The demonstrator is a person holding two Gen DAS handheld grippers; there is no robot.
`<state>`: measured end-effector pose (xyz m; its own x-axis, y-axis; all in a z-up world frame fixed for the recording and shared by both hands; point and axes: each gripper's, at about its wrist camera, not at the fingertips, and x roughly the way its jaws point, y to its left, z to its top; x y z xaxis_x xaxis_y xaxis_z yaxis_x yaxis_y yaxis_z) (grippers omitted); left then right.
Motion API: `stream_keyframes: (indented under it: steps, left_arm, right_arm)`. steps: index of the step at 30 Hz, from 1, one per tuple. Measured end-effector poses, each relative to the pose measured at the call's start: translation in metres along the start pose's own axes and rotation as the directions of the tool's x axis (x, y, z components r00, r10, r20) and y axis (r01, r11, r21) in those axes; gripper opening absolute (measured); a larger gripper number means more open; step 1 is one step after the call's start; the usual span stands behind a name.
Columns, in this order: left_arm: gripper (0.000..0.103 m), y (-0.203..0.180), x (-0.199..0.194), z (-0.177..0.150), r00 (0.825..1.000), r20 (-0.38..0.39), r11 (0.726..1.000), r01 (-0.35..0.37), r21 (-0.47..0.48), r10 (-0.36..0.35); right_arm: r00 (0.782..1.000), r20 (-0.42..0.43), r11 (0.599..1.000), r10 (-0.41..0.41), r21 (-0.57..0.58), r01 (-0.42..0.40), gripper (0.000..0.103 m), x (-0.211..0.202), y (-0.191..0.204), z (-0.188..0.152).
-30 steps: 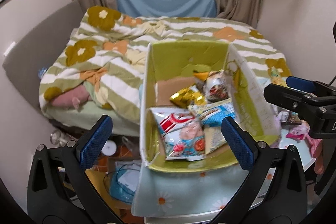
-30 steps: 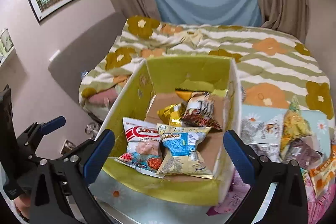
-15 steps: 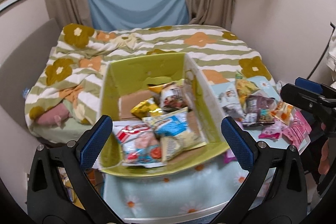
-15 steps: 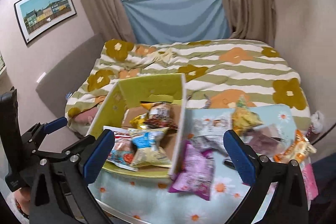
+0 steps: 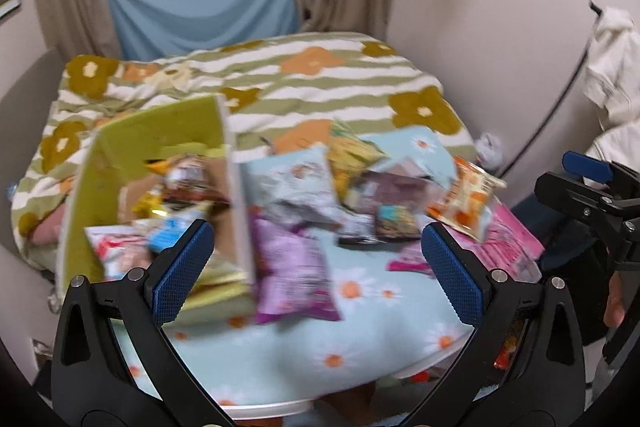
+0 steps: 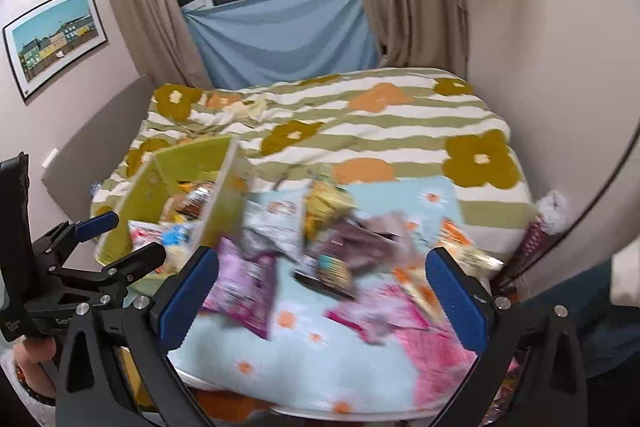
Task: Organize snacks
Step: 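Move both tools back over the remaining snack pile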
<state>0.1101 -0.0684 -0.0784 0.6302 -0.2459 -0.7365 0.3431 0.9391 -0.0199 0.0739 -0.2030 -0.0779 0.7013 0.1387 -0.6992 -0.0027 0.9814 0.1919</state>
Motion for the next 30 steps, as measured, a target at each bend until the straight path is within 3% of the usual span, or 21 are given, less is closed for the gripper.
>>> stream_keyframes:
  steps: [5,13,21,30]
  left_arm:
    - [0.103,-0.060,0.037,-0.010,0.996,-0.056,0.995,0.069,0.070,-0.065]
    - [0.103,-0.110,0.100,-0.039,0.987,-0.144,0.975,0.097,0.200,-0.069]
    - [0.103,-0.115,0.151,-0.056,0.974,-0.192,0.961,0.166,0.219,-0.124]
    - [0.103,-0.121,0.195,-0.059,0.955,-0.222,0.940,0.249,0.234,-0.197]
  right_arm:
    - [0.998,-0.052,1.000,-0.020,0.000,0.020,0.103,0.000,-0.057,-0.024]
    - [0.989,-0.150,1.000,-0.014,-0.028,0.010,0.103,0.031,-0.118,-0.065]
    - [0.984,-0.172,0.997,-0.048,-0.060,0.039,0.103,0.055,-0.136,-0.090]
    - [0.973,-0.205,0.988,-0.105,-0.134,0.078,0.103,0.083,-0.131,-0.111]
